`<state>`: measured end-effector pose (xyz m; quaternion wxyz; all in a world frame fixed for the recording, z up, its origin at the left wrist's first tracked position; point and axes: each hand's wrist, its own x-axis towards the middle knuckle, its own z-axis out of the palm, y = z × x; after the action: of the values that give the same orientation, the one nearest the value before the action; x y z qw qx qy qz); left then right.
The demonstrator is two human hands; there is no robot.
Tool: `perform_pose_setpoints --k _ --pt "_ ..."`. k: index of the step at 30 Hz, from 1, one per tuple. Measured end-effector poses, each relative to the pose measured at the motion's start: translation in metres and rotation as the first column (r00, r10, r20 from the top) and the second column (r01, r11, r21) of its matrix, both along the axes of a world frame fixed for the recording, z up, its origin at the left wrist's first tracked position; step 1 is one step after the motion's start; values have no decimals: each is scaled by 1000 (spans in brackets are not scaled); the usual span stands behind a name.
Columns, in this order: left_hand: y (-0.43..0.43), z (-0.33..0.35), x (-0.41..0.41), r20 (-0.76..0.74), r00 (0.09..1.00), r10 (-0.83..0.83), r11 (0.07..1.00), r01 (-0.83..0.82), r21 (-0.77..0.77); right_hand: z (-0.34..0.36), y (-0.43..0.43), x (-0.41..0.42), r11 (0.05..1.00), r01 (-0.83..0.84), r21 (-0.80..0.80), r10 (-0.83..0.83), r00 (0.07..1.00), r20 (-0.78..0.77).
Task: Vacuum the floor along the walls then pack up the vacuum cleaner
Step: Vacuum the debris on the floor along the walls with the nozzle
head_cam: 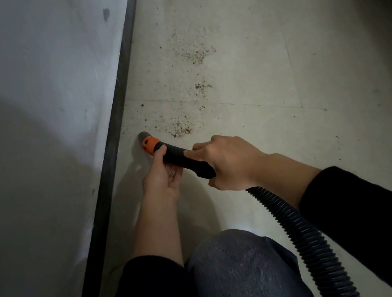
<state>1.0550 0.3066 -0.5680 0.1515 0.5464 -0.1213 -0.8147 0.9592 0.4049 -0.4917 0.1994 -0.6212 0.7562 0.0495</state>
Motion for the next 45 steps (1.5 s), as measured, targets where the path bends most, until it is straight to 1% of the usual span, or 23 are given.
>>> perform_pose_setpoints --k 10,17,25,35,45 --pt "-16 -5 9 24 999 49 999 -49 -10 -7 -17 5 999 -31 -43 32 999 13" --pt "-21 -5 11 55 996 73 996 -70 -47 -11 -24 7 998 -35 -47 36 999 28" --pt "-28 -7 12 62 996 69 995 -64 -79 -16 -30 10 997 -27 -70 28 999 19" --pt "-30 -5 7 14 1000 -5 995 6 -99 -18 -28 8 996 14 -88 -15 1000 -4" --pt "-21 2 -4 -15 994 -110 993 109 -50 -6 -16 0 998 48 -50 -50 998 -46"
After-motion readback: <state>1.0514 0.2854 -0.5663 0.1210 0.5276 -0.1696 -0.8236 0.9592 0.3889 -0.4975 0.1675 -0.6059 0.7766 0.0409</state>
